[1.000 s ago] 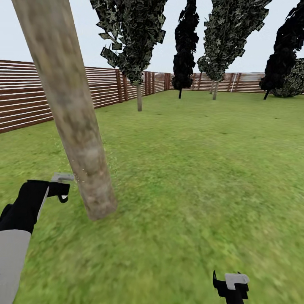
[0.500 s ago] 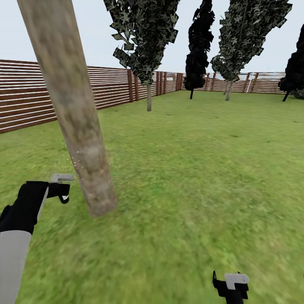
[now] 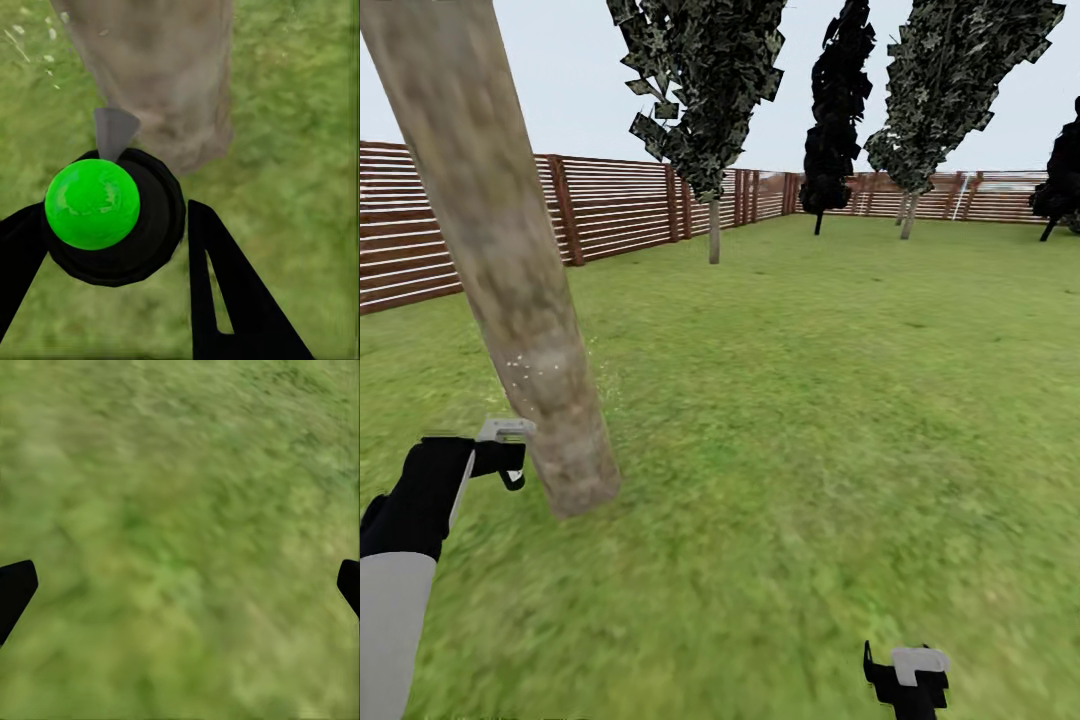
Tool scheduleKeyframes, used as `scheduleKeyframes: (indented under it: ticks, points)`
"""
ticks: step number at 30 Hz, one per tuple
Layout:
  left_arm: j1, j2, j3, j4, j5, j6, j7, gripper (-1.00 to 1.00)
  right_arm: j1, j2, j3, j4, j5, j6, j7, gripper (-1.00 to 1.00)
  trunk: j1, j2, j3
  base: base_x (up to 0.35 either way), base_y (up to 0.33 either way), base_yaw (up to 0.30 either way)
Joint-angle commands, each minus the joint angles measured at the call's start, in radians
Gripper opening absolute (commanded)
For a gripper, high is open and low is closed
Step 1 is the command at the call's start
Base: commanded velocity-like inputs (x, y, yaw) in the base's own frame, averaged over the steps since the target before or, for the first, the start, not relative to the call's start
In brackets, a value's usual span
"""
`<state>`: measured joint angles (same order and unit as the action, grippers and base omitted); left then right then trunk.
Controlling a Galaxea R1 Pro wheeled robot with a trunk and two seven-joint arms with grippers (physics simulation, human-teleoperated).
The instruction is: In the garden, pick up the pesticide atomizer on the floor and spray pesticide onto both trees until each tree trunk is fully covered.
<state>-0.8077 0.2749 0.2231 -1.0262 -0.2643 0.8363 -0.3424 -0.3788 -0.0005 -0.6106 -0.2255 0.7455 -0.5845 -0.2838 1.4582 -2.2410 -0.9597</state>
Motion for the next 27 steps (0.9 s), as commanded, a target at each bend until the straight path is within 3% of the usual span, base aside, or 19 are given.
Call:
scheduleKeyframes:
  ticks: [1, 4, 6, 7, 10, 12, 14, 19, 20, 24, 27]
  points:
    - [0.000, -0.016, -0.007, 0.000, -0.004, -0.001, 0.000, -1.00, 0.000, -0.001, 0.000, 0.000, 0.000, 0.000, 0.000, 1.00, 0.000, 0.000, 0.000, 0.080, -0.274, 0.263]
    - [0.001, -0.055, -0.025, 0.000, -0.008, 0.000, 0.005, -1.00, 0.000, 0.000, 0.000, 0.000, 0.000, 0.000, 0.000, 1.00, 0.000, 0.000, 0.000, 0.080, -0.274, 0.274]
    - [0.005, -0.047, -0.019, 0.001, -0.009, 0.000, 0.006, -1.00, 0.000, 0.000, 0.000, 0.000, 0.000, 0.000, 0.000, 1.00, 0.000, 0.000, 0.000, 0.080, -0.274, 0.278]
    - [0.010, -0.039, -0.016, 0.001, -0.010, 0.000, 0.008, -1.00, 0.000, 0.000, 0.000, 0.000, 0.000, 0.000, 0.000, 1.00, 0.000, 0.000, 0.000, 0.080, -0.273, 0.278]
    - [0.017, 0.044, -0.010, 0.042, -0.011, 0.000, 0.011, -1.00, 0.000, 0.000, 0.000, 0.001, 0.000, 0.000, 0.000, 1.00, 0.000, 0.000, 0.000, 0.081, -0.274, 0.225]
    - [0.018, 0.063, -0.007, 0.087, -0.011, -0.002, 0.011, -1.00, 0.000, 0.000, 0.000, 0.000, 0.000, 0.000, 0.000, 1.00, 0.000, 0.000, 0.000, 0.082, -0.274, 0.038]
    - [0.017, 0.054, -0.010, 0.100, -0.008, -0.001, 0.012, -1.00, 0.000, 0.000, 0.000, 0.001, 0.000, 0.000, 0.000, 1.00, 0.000, 0.000, 0.000, 0.085, -0.274, 0.005]
    - [0.009, -0.048, -0.011, 0.086, -0.008, 0.000, 0.061, -1.00, 0.000, 0.000, 0.000, 0.001, 0.000, 0.000, 0.000, 1.00, 0.000, 0.000, 0.000, 0.105, -0.273, 0.074]
    - [0.009, -0.052, -0.012, 0.085, -0.009, 0.000, 0.067, -1.00, 0.000, 0.000, 0.000, 0.000, 0.000, 0.000, 0.000, 1.00, 0.000, 0.000, 0.000, 0.117, -0.273, 0.257]
    - [0.011, -0.037, -0.004, 0.084, -0.011, -0.001, 0.070, -1.00, 0.000, 0.000, 0.000, 0.001, 0.000, 0.000, 0.001, 1.00, 0.000, 0.000, 0.000, 0.117, -0.273, 0.272]
    - [0.013, -0.001, -0.001, 0.083, -0.012, 0.000, 0.071, -1.00, 0.000, 0.000, 0.000, 0.001, 0.000, 0.000, 0.001, 1.00, 0.000, 0.000, 0.000, 0.117, -0.274, 0.253]
